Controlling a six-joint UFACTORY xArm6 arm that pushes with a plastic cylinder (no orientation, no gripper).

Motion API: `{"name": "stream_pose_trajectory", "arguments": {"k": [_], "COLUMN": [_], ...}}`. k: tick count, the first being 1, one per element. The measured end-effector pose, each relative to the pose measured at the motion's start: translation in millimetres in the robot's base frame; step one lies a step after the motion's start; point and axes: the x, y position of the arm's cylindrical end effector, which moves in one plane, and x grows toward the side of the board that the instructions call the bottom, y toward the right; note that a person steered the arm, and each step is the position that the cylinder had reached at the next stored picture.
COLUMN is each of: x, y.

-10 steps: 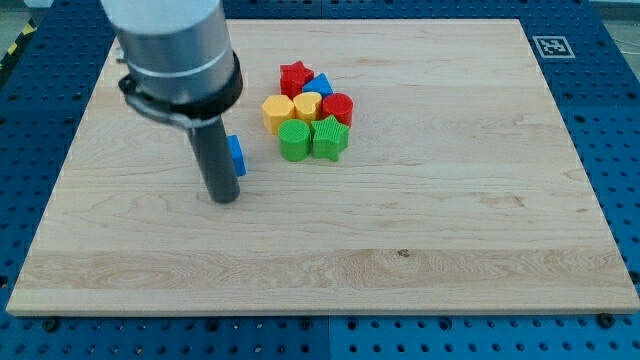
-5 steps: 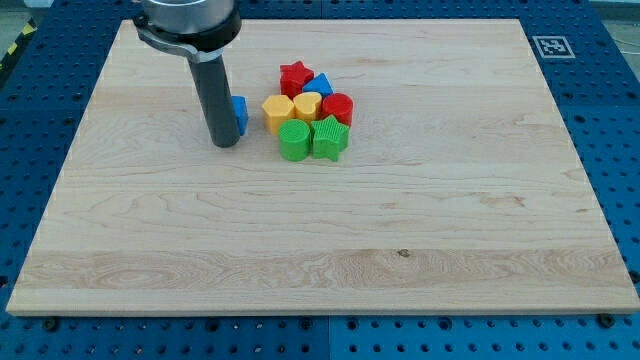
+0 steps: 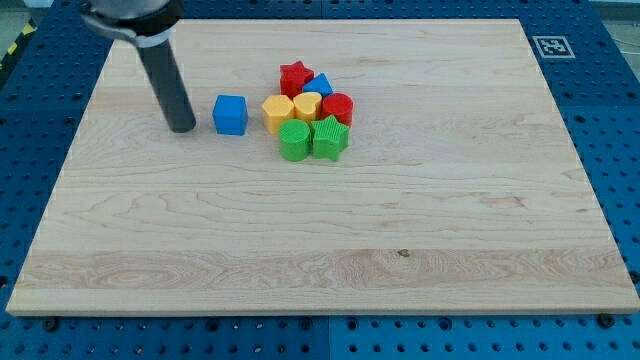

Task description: Drag the blue cube towards the top left side of the yellow hexagon

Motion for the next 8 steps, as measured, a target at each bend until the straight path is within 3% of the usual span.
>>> {"name": "stream_pose_trajectory", "arguments": {"k": [1,3,5,8], "x": [-1.1,42.8,-3.1,-31.0], "y": [18.6,15.1,27.4,42.6]}}
